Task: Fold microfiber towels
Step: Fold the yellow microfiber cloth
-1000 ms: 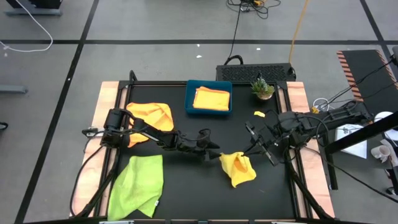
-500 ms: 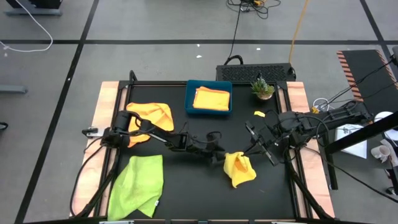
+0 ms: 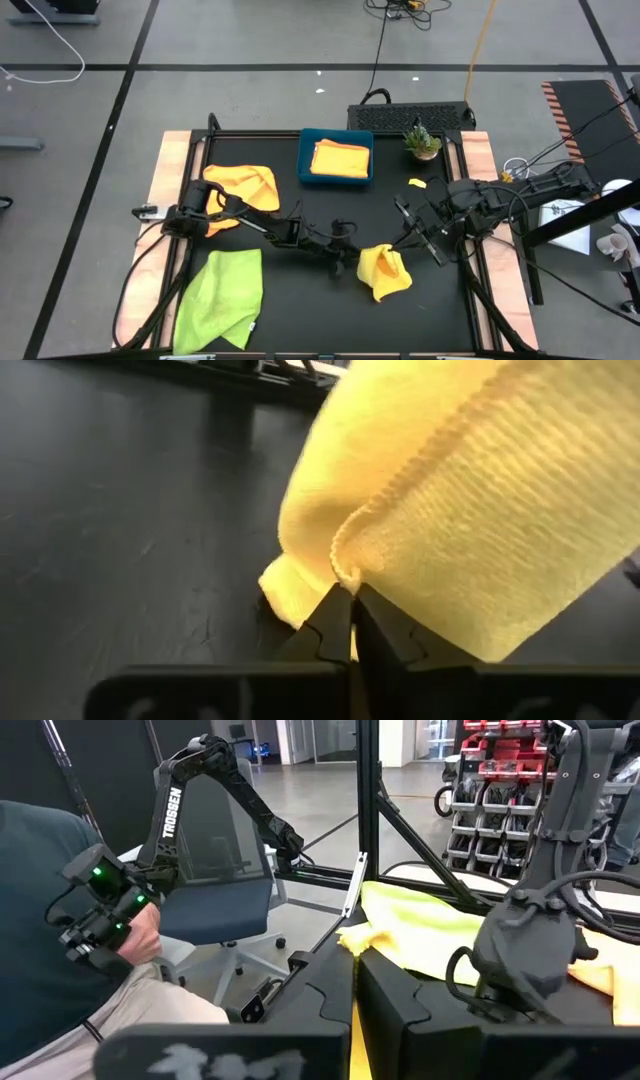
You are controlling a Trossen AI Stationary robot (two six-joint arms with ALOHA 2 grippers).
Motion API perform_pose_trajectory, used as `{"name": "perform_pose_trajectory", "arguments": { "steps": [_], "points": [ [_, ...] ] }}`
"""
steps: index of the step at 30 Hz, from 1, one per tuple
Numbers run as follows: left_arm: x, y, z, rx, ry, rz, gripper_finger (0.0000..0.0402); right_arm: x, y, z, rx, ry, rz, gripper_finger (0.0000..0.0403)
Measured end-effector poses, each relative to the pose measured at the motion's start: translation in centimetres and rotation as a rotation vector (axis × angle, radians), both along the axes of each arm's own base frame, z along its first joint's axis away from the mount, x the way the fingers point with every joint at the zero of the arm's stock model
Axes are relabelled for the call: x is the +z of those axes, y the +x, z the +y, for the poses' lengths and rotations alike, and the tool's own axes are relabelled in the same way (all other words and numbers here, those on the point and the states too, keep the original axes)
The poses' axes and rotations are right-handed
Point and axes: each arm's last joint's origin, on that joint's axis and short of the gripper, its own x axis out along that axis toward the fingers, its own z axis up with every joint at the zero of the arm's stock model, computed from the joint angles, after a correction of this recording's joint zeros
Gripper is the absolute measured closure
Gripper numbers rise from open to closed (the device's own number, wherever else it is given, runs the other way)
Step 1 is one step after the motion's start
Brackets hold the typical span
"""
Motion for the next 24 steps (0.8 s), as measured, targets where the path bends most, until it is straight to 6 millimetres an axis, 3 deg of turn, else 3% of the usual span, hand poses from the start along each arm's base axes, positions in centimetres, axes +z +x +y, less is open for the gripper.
{"name": "perform_pose_trajectory", "arguments": {
  "steps": [5,9,18,24],
  "points": [
    [0.4,-0.4,0.0,-0.002,0.017,0.051,0.0397,0.0,0.0,0.0,-0.001,0.0,0.0,0.0403],
    [2.5,-1.4,0.2,-0.001,0.073,0.12,0.0398,0.0,0.0,0.0,-0.001,0.004,0.002,0.0403],
    [10.2,-5.9,-0.4,0.099,0.294,0.193,0.04,0.1,-0.2,0.0,0.0,0.007,-0.001,0.0403],
    [15.1,-10.5,-1.4,0.158,0.375,0.201,0.04,0.7,-1.1,0.2,0.02,0.023,-0.028,0.0403]
  ]
}}
